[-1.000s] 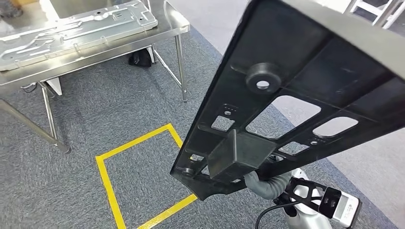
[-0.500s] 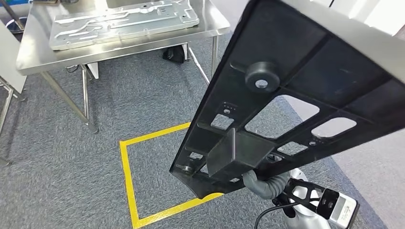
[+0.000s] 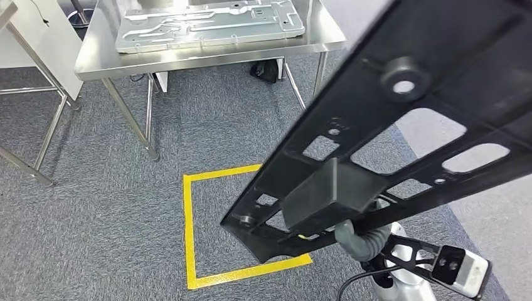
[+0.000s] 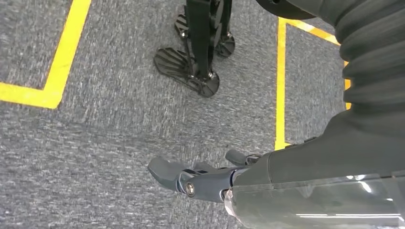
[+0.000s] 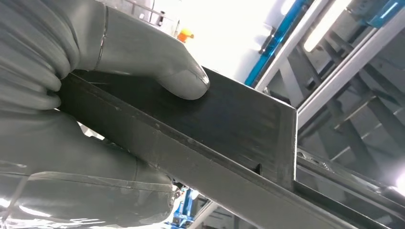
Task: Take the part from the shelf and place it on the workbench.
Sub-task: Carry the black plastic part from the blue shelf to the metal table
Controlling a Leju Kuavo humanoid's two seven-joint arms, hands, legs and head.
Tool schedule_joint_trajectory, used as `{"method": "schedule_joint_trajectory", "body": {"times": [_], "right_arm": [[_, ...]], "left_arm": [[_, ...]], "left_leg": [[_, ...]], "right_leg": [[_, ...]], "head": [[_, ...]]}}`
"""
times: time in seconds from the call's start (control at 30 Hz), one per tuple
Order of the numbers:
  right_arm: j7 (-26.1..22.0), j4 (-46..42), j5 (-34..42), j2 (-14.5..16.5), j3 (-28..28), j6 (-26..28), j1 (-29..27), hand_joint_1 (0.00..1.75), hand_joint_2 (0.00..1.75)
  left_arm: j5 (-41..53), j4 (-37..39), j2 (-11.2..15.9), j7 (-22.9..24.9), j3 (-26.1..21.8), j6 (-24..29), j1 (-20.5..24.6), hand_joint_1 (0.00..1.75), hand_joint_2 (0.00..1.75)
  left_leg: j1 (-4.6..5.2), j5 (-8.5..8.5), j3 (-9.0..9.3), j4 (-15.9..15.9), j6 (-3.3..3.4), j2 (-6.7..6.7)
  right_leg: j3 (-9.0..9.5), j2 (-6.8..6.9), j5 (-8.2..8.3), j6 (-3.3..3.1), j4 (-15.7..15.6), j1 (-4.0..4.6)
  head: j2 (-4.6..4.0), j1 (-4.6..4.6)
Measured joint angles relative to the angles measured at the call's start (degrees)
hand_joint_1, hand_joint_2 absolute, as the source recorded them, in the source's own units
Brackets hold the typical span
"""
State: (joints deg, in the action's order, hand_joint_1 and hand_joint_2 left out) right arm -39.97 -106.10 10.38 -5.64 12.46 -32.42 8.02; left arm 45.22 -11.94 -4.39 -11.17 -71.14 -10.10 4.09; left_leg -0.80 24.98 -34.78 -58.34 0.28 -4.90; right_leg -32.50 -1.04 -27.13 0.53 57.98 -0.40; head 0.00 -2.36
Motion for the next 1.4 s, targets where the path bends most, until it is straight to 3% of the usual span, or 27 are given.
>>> {"method": "schedule_joint_trajectory", "body": {"times": [0.07,0.1,0.13,0.2,0.23,0.27,0.33,0.4,0.43,0.53,0.57,0.63,0.7,0.77,0.8,0.83,0.93,0.97,1.0,1.07,1.13,1.17,1.2,1.27,1.3,1.33,1.4], "right_arm": [[-0.01,-0.2,0.35,0.04,-0.49,-0.48,-0.04,1.75,1.75],[-0.01,-0.27,0.39,0.09,-0.66,-0.6,-0.09,1.75,1.75],[-0.01,-0.31,0.39,0.13,-0.84,-0.64,-0.18,1.75,1.75],[-0.01,-0.34,0.39,0.17,-1.15,-0.7,-0.54,1.75,1.75],[-0.01,-0.34,0.39,0.2,-1.27,-0.78,-0.76,1.75,1.75],[-0.01,-0.34,0.39,0.24,-1.36,-0.91,-0.97,1.75,1.75],[-0.01,-0.34,0.39,0.38,-1.53,-1.22,-1.16,1.75,1.75],[-0.01,-0.34,0.39,0.54,-1.71,-1.45,-1.15,1.75,1.75],[0.0,-0.34,0.39,0.6,-1.78,-1.53,-1.14,1.75,1.75],[0.04,-0.33,0.43,0.75,-1.93,-1.63,-1.0,1.75,1.75],[0.04,-0.32,0.46,0.79,-2.03,-1.63,-0.92,1.75,1.75],[0.01,-0.32,0.53,0.82,-2.22,-1.64,-0.82,1.75,1.75],[-0.02,-0.26,0.58,0.81,-2.37,-1.64,-0.9,1.75,1.75],[0.01,-0.17,0.61,0.81,-2.47,-1.65,-1.01,1.75,1.75],[0.01,-0.15,0.63,0.81,-2.51,-1.67,-1.01,1.75,1.75],[0.01,-0.13,0.65,0.81,-2.56,-1.69,-1.01,1.75,1.75],[0.02,0.04,0.76,0.81,-2.69,-1.72,-1.18,1.75,1.75],[0.04,0.05,0.79,0.82,-2.72,-1.73,-1.18,1.75,1.75],[0.06,0.0,0.81,0.82,-2.73,-1.75,-1.05,1.75,1.75],[0.03,-0.16,0.84,0.97,-2.73,-1.84,-0.62,1.75,1.75],[0.01,-0.17,0.87,1.2,-2.73,-2.01,-0.41,1.75,1.75],[0.03,-0.14,0.87,1.28,-2.73,-2.13,-0.39,1.75,1.75],[0.07,-0.13,0.87,1.36,-2.73,-2.25,-0.37,1.75,1.75],[0.18,-0.09,0.87,1.49,-2.73,-2.37,-0.33,1.75,1.75],[0.25,-0.05,0.89,1.56,-2.73,-2.37,-0.31,1.75,1.75],[0.37,0.0,0.92,1.64,-2.73,-2.35,-0.26,1.75,1.75],[0.64,0.14,0.97,1.76,-2.72,-2.33,-0.1,1.75,1.75]], "left_arm": [[0.05,-0.01,0.13,-0.05,0.0,-0.23,0.0,0.0,1.75],[0.09,-0.01,0.19,-0.12,0.0,-0.31,0.08,0.0,1.75],[0.13,-0.01,0.2,-0.25,0.0,-0.37,0.16,0.0,1.75],[0.17,-0.02,0.26,-0.51,0.0,-0.42,0.23,0.0,1.75],[0.19,-0.02,0.28,-0.62,-0.01,-0.46,0.16,0.0,1.75],[0.19,-0.02,0.31,-0.66,-0.01,-0.5,0.07,0.0,1.75],[0.15,-0.02,0.34,-0.71,-0.02,-0.55,-0.05,0.0,1.75],[0.08,-0.01,0.37,-0.78,-0.01,-0.55,0.02,0.0,1.75],[0.04,-0.01,0.37,-0.83,-0.01,-0.55,0.04,0.0,1.75],[0.03,-0.02,0.37,-0.98,-0.02,-0.55,-0.14,0.0,1.75],[0.03,-0.02,0.37,-1.02,-0.02,-0.56,-0.19,0.0,1.75],[0.03,-0.02,0.37,-1.07,-0.02,-0.57,-0.18,0.0,1.75],[0.03,-0.02,0.37,-1.09,-0.03,-0.6,-0.18,0.0,1.75],[0.04,-0.02,0.37,-1.1,-0.04,-0.63,-0.32,0.0,1.75],[0.04,-0.02,0.37,-1.11,-0.05,-0.66,-0.39,0.0,1.75],[0.04,-0.01,0.36,-1.12,-0.05,-0.69,-0.45,0.0,1.75],[0.04,0.05,0.08,-1.14,-0.07,-0.74,-0.57,0.0,1.75],[0.04,0.06,0.01,-1.15,-0.07,-0.73,-0.51,0.0,1.75],[0.03,0.05,0.04,-1.16,-0.08,-0.72,-0.36,0.0,1.75],[-0.06,0.03,0.02,-1.2,-0.08,-0.63,0.09,0.0,1.75],[-0.27,0.03,-0.06,-1.2,-0.09,-0.46,0.37,0.0,1.75],[-0.41,0.03,-0.09,-1.2,-0.14,-0.35,0.38,0.0,1.75],[-0.53,0.03,-0.07,-1.19,-0.24,-0.23,0.3,0.0,1.75],[-0.69,0.03,-0.01,-1.17,-0.49,-0.05,0.19,0.0,1.75],[-0.72,0.03,0.0,-1.16,-0.62,0.01,0.17,0.0,1.75],[-0.74,0.03,0.01,-1.16,-0.73,0.07,0.17,0.0,1.75],[-0.74,0.03,0.02,-1.15,-0.91,0.14,0.1,0.0,1.75]], "left_leg": [[0.09,0.76,-0.38,-1.04,-0.5,1.39],[0.14,1.9,-1.3,-3.1,-0.68,2.41],[0.09,3.5,-2.82,-6.36,-0.82,3.44],[0.02,6.48,-6.77,-14.22,-1.16,4.26],[0.01,6.74,-7.98,-16.5,-1.27,4.38],[0.01,5.85,-8.06,-16.51,-1.31,4.45],[0.02,1.65,-4.94,-10.01,-1.12,4.74],[0.34,-0.26,-1.25,-2.76,-0.52,5.31],[0.51,-0.08,-0.27,-0.89,-0.14,5.5],[0.47,1.32,1.02,0.38,1.12,5.16],[0.37,1.64,1.76,0.67,1.51,4.99],[0.26,2.56,3.44,1.08,2.03,4.66],[0.28,3.91,5.06,1.18,2.22,4.28],[0.34,5.57,7.12,1.21,2.21,3.78],[0.4,6.52,8.37,1.23,2.18,3.55],[0.48,7.51,9.59,1.26,2.15,3.4],[0.65,10.29,12.62,1.6,1.56,3.13],[0.61,10.78,13.55,1.94,1.18,3.09],[0.61,10.6,14.01,2.01,0.7,3.06],[0.57,8.17,12.55,-1.75,0.08,3.46],[0.51,6.38,7.53,-9.57,-0.46,3.95],[0.44,7.37,4.94,-12.74,-0.73,4.14],[0.35,9.76,2.77,-14.56,-1.0,4.21],[0.16,14.12,0.08,-14.44,-1.45,4.33],[0.07,14.07,-0.43,-12.63,-1.59,4.4],[0.0,11.9,-0.38,-9.72,-1.67,4.48],[-0.03,4.62,0.39,-3.07,-1.45,4.71]], "right_leg": [[0.33,0.26,0.15,-0.74,-0.66,-0.3],[0.54,0.44,0.08,-1.16,-0.99,-0.45],[0.73,0.66,-0.15,-1.47,-1.15,-0.43],[1.11,1.12,-0.72,-1.77,-1.14,-0.33],[1.44,1.38,-0.99,-1.74,-1.11,-0.3],[1.91,1.61,-1.28,-1.58,-1.08,-0.29],[3.14,2.02,-2.04,-1.13,-1.08,-0.31],[4.08,2.33,-2.93,-0.48,-1.14,-0.13],[4.38,2.43,-3.28,-0.14,-1.3,-0.03],[4.74,2.49,-2.93,0.96,-0.26,0.01],[3.94,2.32,-2.47,1.21,1.69,-0.08],[-0.38,1.89,-2.57,1.48,8.24,-0.24],[-6.19,1.63,-5.1,1.68,14.83,-0.29],[-9.9,1.6,-8.01,1.63,16.16,-0.26],[-10.57,1.59,-8.14,1.42,14.39,-0.17],[-10.73,1.55,-6.55,1.05,11.42,-0.01],[-10.33,0.91,5.63,-0.32,3.03,0.82],[-10.04,0.68,7.85,-0.65,2.09,1.0],[-9.44,0.54,7.64,-0.81,1.98,1.1],[-7.68,0.62,6.76,-1.43,0.87,0.87],[-5.58,0.77,5.88,-1.8,-0.48,0.55],[-4.64,0.82,5.28,-1.89,-0.84,0.47],[-3.77,0.82,4.62,-1.91,-0.99,0.4],[-1.95,0.76,3.17,-1.8,-1.02,0.26],[-1.01,0.75,2.47,-1.69,-1.0,0.2],[-0.1,0.77,1.81,-1.54,-0.97,0.15],[1.24,0.78,0.7,-1.1,-0.83,0.13]], "head": [[-0.01,0.0],[-0.01,-0.01],[-0.01,-0.01],[0.0,-0.01],[0.0,-0.01],[0.0,-0.01],[-0.01,-0.01],[-0.01,-0.01],[-0.01,-0.01],[0.0,0.01],[0.0,-0.01],[0.0,0.01],[0.0,0.03],[0.0,0.03],[0.0,0.03],[0.0,0.03],[0.0,0.02],[0.0,0.03],[0.0,0.03],[0.0,0.03],[0.0,0.02],[0.0,0.02],[0.0,0.02],[0.0,0.02],[0.0,0.02],[0.0,0.02],[0.0,0.02]]}}
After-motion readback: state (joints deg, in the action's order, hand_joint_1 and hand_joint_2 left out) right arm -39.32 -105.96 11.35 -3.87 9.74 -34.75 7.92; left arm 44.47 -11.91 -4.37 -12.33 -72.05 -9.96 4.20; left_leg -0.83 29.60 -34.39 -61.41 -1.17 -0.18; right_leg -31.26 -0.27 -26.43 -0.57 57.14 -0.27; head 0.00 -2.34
